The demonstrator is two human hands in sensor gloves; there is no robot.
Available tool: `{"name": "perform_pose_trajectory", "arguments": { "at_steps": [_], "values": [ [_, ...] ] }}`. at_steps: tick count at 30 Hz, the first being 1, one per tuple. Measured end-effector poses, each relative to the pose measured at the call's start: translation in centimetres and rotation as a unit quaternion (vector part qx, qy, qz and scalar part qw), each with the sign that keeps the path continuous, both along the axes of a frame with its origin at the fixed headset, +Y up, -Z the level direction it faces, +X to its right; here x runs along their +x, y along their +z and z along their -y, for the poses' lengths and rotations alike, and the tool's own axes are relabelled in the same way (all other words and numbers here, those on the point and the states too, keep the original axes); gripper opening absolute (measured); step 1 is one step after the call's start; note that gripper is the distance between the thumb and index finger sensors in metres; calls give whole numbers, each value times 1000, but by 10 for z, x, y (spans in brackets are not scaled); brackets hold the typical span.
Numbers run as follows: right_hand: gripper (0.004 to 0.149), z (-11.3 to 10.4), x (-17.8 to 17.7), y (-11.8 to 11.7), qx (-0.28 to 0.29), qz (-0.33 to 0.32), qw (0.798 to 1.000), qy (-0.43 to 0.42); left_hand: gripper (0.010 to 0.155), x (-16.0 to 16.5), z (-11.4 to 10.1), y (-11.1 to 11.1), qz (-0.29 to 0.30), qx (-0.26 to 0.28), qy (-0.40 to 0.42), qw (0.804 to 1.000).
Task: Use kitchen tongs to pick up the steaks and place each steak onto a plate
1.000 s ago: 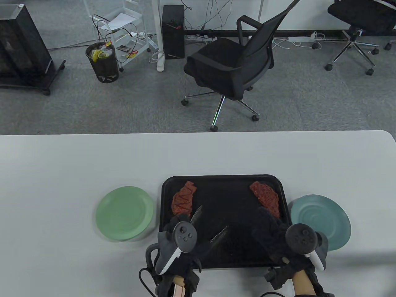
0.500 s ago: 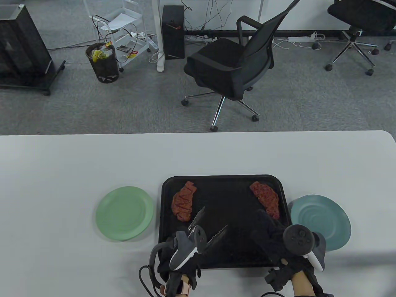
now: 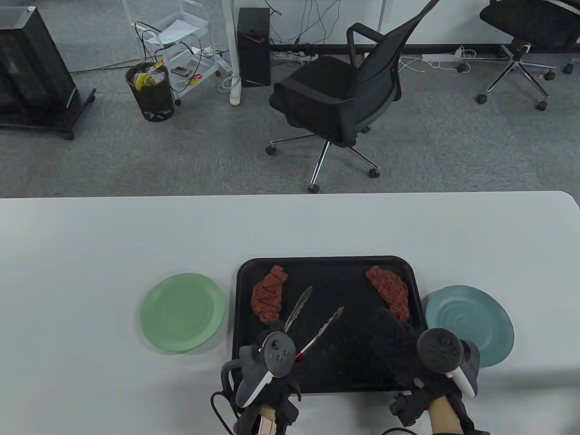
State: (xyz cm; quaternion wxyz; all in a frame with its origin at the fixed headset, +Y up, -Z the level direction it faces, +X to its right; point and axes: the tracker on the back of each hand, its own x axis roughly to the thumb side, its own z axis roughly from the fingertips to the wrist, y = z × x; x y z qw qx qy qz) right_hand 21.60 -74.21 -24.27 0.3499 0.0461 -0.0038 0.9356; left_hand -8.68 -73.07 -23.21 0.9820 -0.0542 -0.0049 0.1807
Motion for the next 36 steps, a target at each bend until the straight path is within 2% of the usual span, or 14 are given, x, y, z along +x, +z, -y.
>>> {"name": "perform_pose_trajectory", "arguments": {
  "at_steps": [4, 8, 11, 16, 19, 21, 23, 24, 26, 27, 29, 31, 33, 36],
  "values": [
    [70, -1, 4, -2, 0, 17, 1000, 12, 97, 0, -1, 1, 1, 3, 6, 1000],
    [71, -8, 44, -10, -7, 113, 989, 97, 97, -1, -2, 1, -3, 6, 10, 1000],
    [77, -7, 94, -9, -33, 238, 957, 161, 97, -2, -2, -1, -5, 2, 13, 1000],
    [88, 11, 148, -10, -127, 358, 900, 213, 97, -2, -1, -5, -9, -6, 19, 1000],
    [93, 25, 161, -15, -164, 389, 876, 231, 97, 0, 0, -5, -6, -13, 10, 1000],
    [94, 30, 165, -19, -184, 394, 869, 237, 97, 1, 0, -5, -5, -14, 5, 1000],
    [95, 38, 167, -24, -235, 385, 864, 225, 97, 2, 0, -6, -4, -15, 4, 1000],
    [93, 42, 167, -27, -242, 374, 867, 222, 97, 2, 0, -6, -2, -16, 5, 1000],
    [90, 43, 166, -28, -218, 396, 854, 259, 97, 2, 1, -6, -1, -16, 3, 1000],
    [90, 42, 168, -29, -238, 394, 846, 270, 97, 2, 1, -5, -2, -17, 1, 1000],
    [89, 41, 174, -26, -251, 404, 846, 243, 97, 1, 0, -5, -3, -17, -1, 1000],
    [83, 37, 186, -15, -229, 441, 849, 182, 97, 0, 0, -4, -5, -17, 0, 1000],
    [71, 32, 196, -2, -211, 462, 858, 75, 97, -2, 0, -3, -7, -18, 1, 1000],
    [55, 21, 204, 13, -189, 471, 859, -58, 97, -3, -1, -1, -12, -20, 0, 1000]
  ]
}}
